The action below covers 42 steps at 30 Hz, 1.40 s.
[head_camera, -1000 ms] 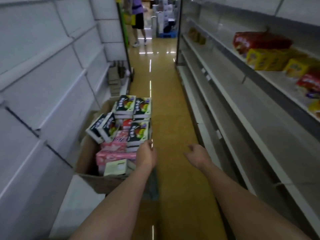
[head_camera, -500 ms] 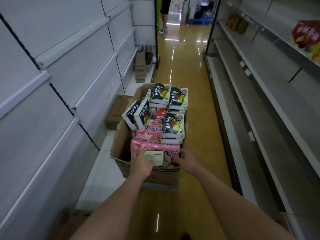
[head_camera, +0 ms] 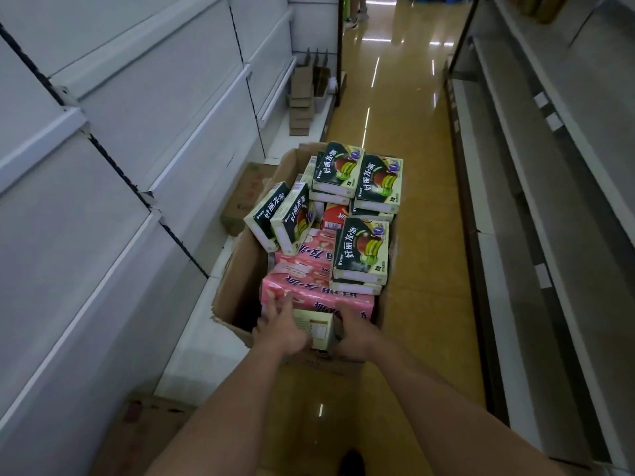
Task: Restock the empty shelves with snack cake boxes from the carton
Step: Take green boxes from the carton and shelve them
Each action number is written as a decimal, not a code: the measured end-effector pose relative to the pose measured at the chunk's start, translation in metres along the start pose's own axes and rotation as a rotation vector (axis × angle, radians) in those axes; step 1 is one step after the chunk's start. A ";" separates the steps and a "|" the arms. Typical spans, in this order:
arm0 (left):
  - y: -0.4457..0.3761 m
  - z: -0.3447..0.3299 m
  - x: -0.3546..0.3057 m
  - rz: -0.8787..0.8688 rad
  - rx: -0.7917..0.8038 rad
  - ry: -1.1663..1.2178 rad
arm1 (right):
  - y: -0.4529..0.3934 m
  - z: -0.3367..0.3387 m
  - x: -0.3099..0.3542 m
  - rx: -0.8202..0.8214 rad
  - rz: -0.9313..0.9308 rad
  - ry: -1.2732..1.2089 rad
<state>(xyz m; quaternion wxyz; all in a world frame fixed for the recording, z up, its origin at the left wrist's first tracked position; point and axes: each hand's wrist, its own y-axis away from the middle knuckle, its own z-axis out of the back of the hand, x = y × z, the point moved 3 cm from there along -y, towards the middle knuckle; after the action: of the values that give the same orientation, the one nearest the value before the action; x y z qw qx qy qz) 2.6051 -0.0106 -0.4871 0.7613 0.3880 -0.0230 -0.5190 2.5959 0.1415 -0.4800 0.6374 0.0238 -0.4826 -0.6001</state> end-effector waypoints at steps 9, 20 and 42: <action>-0.017 0.004 0.005 -0.035 0.260 0.294 | -0.016 -0.007 0.001 0.026 0.006 0.039; -0.018 0.072 -0.026 -0.087 0.186 0.562 | -0.001 0.051 0.029 -0.204 -0.090 -0.574; 0.086 0.068 -0.205 -0.586 0.286 0.568 | 0.146 0.125 0.009 -1.025 -0.102 -1.108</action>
<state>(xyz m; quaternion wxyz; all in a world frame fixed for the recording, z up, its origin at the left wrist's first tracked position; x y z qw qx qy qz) 2.5476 0.1302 -0.3111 0.4963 0.6073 0.2269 -0.5774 2.6220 0.2436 -0.3191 0.2042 -0.5584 -0.3913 -0.7024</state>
